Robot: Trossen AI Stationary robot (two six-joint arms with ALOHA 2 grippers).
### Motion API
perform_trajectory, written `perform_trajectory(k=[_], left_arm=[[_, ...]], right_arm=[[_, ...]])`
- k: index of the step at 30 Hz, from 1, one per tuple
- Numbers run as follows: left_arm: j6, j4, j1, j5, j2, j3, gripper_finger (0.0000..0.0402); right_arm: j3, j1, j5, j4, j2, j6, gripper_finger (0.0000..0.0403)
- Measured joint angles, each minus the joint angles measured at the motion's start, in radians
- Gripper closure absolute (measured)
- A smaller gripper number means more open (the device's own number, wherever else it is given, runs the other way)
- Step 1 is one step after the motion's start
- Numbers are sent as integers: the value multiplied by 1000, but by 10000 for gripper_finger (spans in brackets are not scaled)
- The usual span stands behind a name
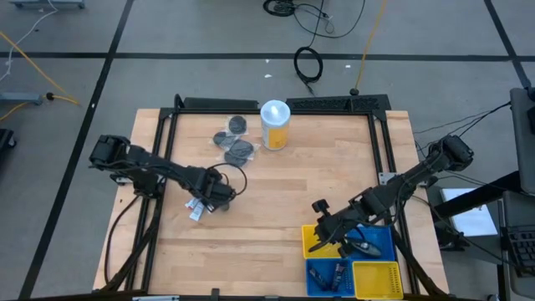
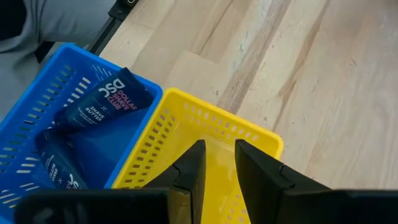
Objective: Pick & Place Travel size toiletries
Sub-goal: Put the left toothpaste into the top yellow basket
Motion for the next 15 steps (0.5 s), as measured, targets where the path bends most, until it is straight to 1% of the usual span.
perform_trajectory(k=[5, 11, 15], left_arm=[[59, 70, 42, 0, -1, -39, 211], [102, 80, 77, 51, 0, -40, 255], [103, 81, 85, 59, 0, -40, 286]], right_arm=[[0, 0, 0, 0, 0, -1, 325], [0, 0, 0, 0, 0, -1, 324], [0, 0, 0, 0, 0, -4, 325]])
